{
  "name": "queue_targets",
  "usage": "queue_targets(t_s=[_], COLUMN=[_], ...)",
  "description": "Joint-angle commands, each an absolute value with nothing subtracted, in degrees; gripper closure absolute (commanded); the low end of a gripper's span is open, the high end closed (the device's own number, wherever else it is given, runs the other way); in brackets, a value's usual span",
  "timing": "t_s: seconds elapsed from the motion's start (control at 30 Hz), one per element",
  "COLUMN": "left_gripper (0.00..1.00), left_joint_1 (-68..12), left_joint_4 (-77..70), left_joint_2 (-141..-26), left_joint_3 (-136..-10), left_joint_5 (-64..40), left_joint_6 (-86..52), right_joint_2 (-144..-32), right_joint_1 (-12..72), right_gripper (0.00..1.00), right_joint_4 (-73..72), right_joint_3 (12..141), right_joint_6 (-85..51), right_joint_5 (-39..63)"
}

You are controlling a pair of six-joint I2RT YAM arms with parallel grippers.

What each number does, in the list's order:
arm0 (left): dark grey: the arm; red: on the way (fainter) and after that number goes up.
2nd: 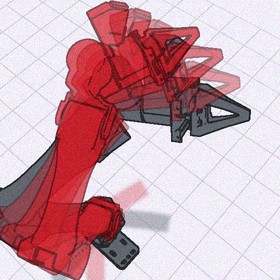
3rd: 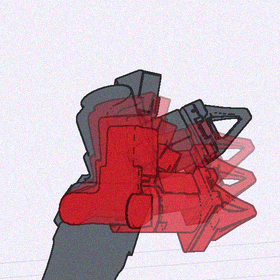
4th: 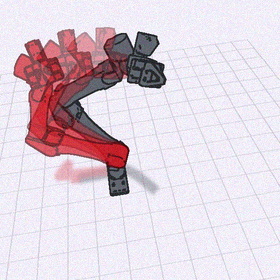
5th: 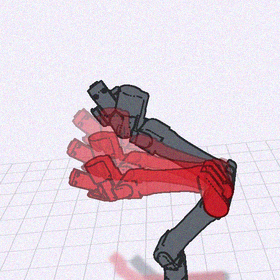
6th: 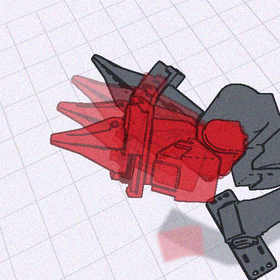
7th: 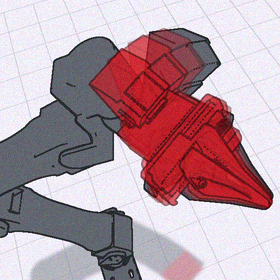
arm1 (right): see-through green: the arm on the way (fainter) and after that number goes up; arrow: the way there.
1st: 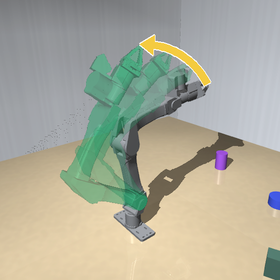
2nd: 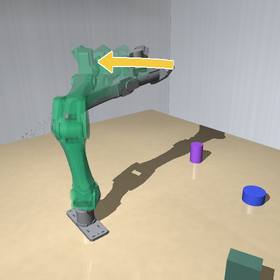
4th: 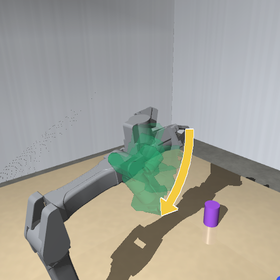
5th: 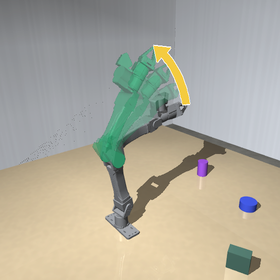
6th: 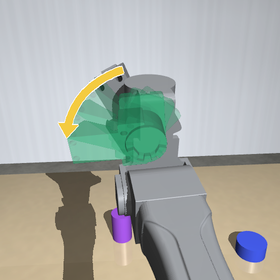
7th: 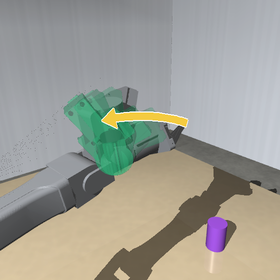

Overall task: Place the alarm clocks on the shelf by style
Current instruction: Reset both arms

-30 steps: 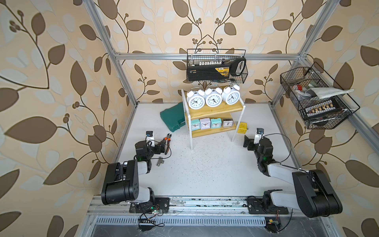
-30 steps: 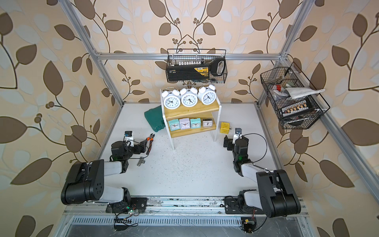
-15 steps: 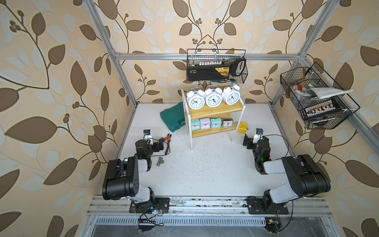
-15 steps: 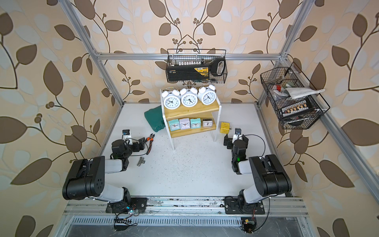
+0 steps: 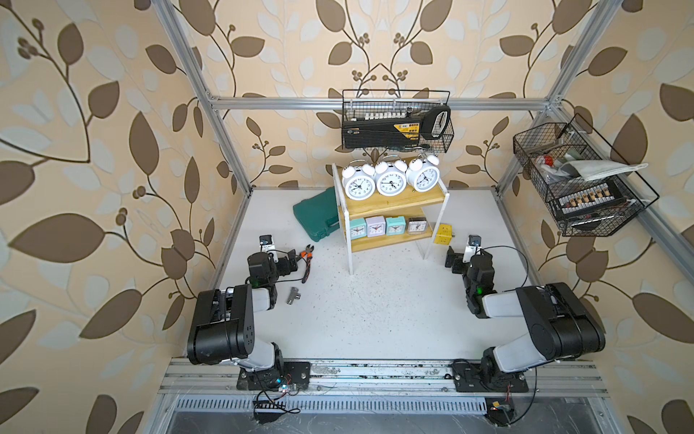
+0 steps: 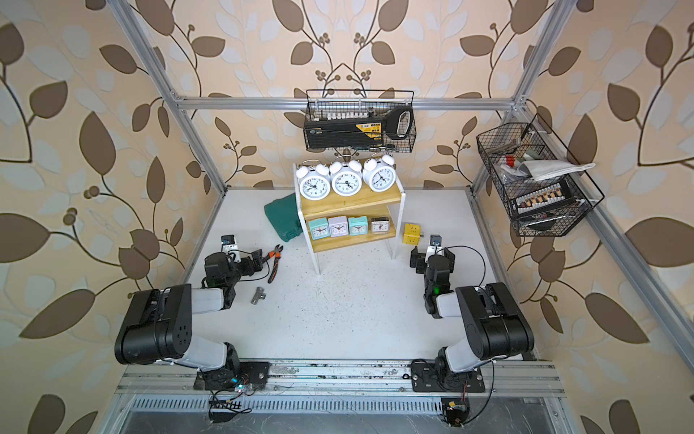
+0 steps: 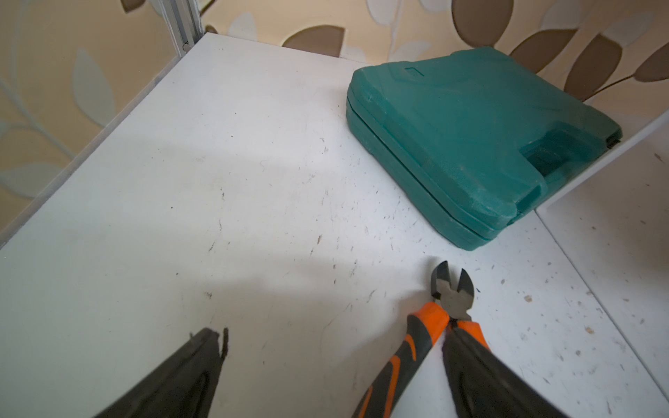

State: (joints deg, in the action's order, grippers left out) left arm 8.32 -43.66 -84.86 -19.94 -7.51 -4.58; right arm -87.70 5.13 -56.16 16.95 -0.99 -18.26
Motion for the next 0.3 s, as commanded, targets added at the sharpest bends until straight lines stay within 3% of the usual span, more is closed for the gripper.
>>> queue_targets(t_s=[0.0,0.27], left_gripper=[0.01,0.01], left_joint_1=[8.7,8.7], left_joint_4=[-43.8,-43.8], left_joint_2=[-85.0,-85.1], left_joint_3=[-21.0,-21.0], left_joint_5=[-6.5,-6.5], left_joint_6=[-4.9,-4.9], right_joint_2=[-87.7,-87.5], right_joint_1=[5.3,5.2], right_gripper=[0.01,0.01], right_joint_4=[-55.7,-55.4], right_joint_3=[18.3,18.4], right_joint_6=[-0.7,-0.9], right_joint_5=[-19.3,-19.1])
